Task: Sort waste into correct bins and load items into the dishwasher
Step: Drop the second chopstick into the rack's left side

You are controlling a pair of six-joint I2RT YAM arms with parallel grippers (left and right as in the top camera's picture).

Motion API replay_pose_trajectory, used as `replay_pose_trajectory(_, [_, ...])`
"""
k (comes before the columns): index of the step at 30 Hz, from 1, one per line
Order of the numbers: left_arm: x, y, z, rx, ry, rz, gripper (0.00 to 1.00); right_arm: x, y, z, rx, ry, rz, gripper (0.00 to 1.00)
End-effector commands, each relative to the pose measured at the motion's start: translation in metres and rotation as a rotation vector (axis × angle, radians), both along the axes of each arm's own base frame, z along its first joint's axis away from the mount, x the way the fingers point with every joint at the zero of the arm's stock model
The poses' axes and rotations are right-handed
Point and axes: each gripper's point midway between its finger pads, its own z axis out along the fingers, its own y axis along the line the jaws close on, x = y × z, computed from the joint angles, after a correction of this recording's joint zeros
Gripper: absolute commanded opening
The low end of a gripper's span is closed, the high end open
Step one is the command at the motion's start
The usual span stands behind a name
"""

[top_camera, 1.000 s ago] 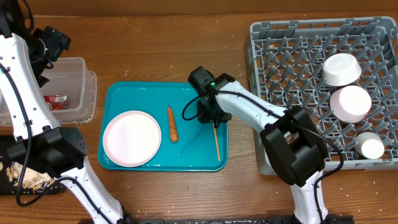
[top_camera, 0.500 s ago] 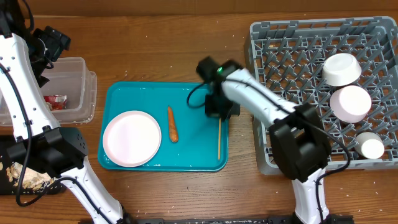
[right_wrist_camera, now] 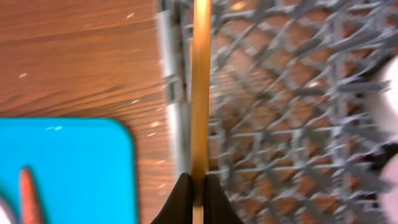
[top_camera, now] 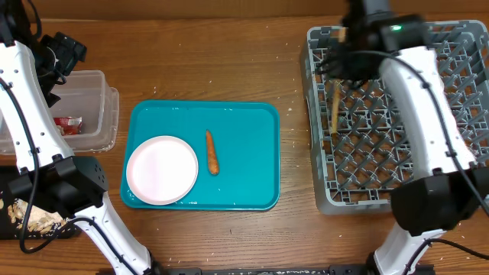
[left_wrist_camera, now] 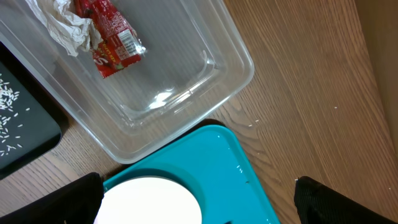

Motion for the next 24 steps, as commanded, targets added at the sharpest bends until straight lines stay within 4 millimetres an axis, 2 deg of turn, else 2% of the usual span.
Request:
replay_pose_trajectory(1, [0.002, -0.003, 0.0, -0.006, -0.002, 0.006, 1.0, 0.007, -0.017, -0.009, -0.04, -0.007, 0.087, 0.04])
replay_pose_trajectory(4, [0.002, -0.003, 0.0, -0.006, -0.002, 0.006, 1.0, 0.013, -0.014, -0.016, -0.016, -0.023, 0.126, 0.05])
replay_pose_trajectory(11, [0.002, -0.003, 0.0, -0.006, -0.002, 0.006, 1.0, 0.02, -0.008, -0.047, 0.012, -0.022, 0.132, 0.36])
replay_pose_trajectory(15, [0.002, -0.003, 0.0, -0.006, -0.002, 0.006, 1.0, 0.014, -0.004, -0.056, 0.038, 0.007, 0.128, 0.42])
replay_pose_trajectory(19, [0.002, -0.003, 0.0, -0.006, -0.002, 0.006, 1.0, 0.008, 0.0, -0.051, 0.092, 0.035, 0.062, 0.43])
replay_pose_trajectory(21, [0.002, -0.003, 0.0, -0.006, -0.002, 0.006, 1.0, 0.0, 0.016, -0.04, 0.163, 0.043, 0.085, 0.45])
replay_pose_trajectory(23, [0.002, -0.003, 0.0, -0.006, -0.002, 0.006, 1.0, -0.016, 0.064, -0.015, 0.334, 0.035, 0.2, 0.51])
replay_pose_trajectory(24, [0.002, -0.003, 0.0, -0.006, -0.002, 0.006, 1.0, -0.02, 0.076, -0.012, 0.363, 0.04, 0.213, 0.55])
